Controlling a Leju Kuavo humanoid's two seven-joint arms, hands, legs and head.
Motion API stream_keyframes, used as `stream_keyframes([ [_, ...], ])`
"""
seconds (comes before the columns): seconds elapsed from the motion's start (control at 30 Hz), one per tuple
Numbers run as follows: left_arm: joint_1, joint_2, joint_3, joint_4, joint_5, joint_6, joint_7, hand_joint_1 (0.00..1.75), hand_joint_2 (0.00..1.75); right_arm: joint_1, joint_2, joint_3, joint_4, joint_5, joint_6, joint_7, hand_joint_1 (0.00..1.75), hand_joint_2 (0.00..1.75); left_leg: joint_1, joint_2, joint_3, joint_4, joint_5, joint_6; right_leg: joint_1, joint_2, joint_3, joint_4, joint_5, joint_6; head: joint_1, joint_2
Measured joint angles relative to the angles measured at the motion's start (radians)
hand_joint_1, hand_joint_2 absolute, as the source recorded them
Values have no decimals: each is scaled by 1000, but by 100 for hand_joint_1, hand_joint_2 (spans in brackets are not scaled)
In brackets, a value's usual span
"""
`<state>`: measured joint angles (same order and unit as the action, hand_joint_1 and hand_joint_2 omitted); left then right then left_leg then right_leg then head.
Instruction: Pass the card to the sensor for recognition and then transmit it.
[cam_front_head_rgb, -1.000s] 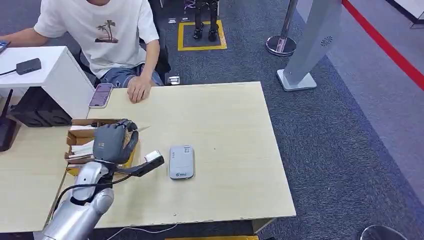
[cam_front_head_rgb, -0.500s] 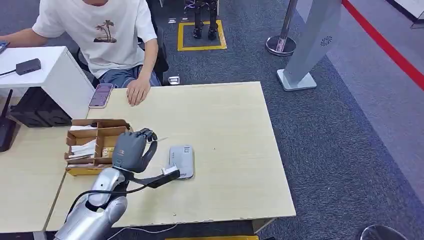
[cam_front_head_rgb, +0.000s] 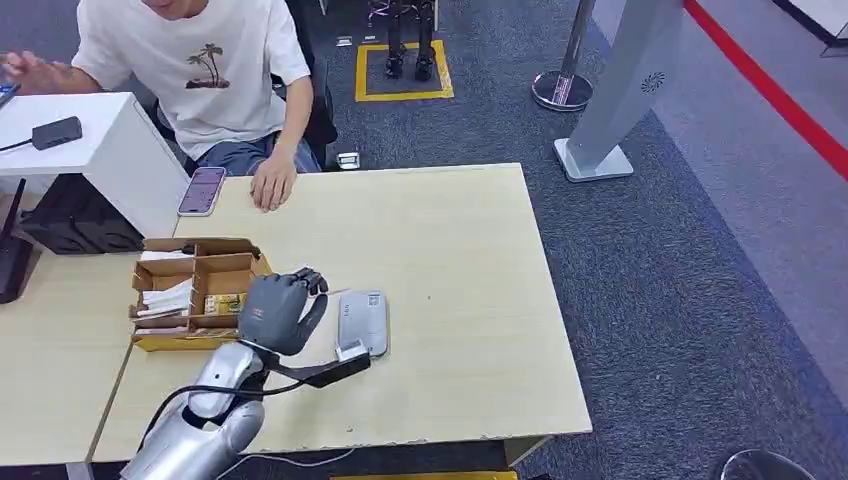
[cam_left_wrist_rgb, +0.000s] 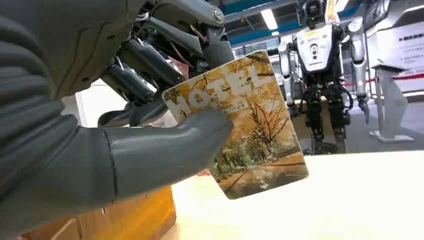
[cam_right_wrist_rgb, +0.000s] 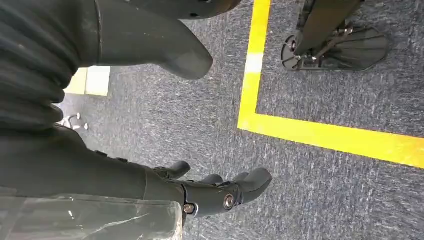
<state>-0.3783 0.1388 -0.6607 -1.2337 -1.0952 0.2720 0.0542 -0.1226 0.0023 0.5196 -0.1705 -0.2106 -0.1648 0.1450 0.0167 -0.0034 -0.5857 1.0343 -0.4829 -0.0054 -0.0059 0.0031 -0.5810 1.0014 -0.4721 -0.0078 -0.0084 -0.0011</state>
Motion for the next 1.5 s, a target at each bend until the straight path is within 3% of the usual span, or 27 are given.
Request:
stream_keyframes([
  [0.1, 9, -9, 0, 34, -37, 39, 39, 175, 175, 0, 0, 0, 0, 12, 0, 1, 0, 175, 0, 0, 0, 0, 0, 0, 0, 0, 0, 0, 0, 0, 0, 0],
  [0.2, 16, -12, 0, 76, -42, 76, 39, 175, 175, 0, 0, 0, 0, 15, 0, 1, 0, 175, 0, 0, 0, 0, 0, 0, 0, 0, 0, 0, 0, 0, 0, 0],
  [0.87, 27, -14, 11, 150, -42, 116, 37, 175, 175, -5, -3, 0, -1, 35, 3, 4, 0, 175, 0, 0, 0, 0, 0, 0, 0, 0, 0, 0, 0, 0, 0, 0],
  [1.5, -59, -80, 27, 174, -24, 110, 16, 175, 175, -19, -3, 0, -10, 68, 31, 22, 0, 175, 0, 0, 0, 0, 0, 0, 0, 0, 0, 0, 0, 0, 0, 0],
])
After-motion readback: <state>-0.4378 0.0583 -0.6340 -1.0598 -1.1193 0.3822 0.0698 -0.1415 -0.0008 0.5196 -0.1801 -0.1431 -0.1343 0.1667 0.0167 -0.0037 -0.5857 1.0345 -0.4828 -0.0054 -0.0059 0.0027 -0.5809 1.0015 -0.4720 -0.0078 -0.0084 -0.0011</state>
